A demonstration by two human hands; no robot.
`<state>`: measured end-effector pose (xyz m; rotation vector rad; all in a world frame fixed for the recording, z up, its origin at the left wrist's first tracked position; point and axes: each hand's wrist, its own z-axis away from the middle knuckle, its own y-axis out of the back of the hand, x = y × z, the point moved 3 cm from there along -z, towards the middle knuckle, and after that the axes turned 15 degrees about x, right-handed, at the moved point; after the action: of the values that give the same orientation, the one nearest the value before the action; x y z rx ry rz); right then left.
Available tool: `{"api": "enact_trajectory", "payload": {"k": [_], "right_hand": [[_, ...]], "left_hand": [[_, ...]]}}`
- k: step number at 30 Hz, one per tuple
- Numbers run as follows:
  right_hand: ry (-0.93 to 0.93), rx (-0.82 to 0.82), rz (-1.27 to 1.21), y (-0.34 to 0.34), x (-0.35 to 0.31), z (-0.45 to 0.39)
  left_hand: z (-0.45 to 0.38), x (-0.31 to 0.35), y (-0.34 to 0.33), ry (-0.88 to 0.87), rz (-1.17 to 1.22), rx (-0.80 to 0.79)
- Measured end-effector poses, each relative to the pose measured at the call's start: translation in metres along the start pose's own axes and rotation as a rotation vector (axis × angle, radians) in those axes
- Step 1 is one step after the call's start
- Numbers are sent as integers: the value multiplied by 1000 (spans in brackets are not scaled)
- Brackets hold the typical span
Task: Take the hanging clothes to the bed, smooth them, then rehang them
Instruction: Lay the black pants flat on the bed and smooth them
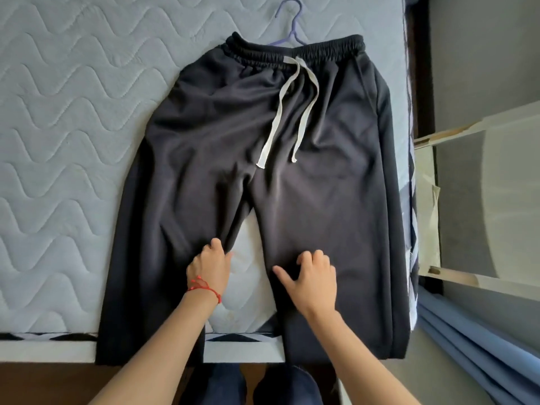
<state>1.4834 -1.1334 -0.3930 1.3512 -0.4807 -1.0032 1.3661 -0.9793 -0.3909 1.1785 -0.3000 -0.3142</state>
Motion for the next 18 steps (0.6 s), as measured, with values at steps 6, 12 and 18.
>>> {"api": "enact_trajectory", "payload": {"k": [6,12,18], "right_hand": [[127,-106,101,-11,-15,5],[-119,48,-104,14,32,-4],[-383,266,-35,34,118,0]], "left_hand": [[-3,15,7,-281,-93,-76],[21,55,-4,-240,34,-141],[58,57,-21,71,232,-161]]}}
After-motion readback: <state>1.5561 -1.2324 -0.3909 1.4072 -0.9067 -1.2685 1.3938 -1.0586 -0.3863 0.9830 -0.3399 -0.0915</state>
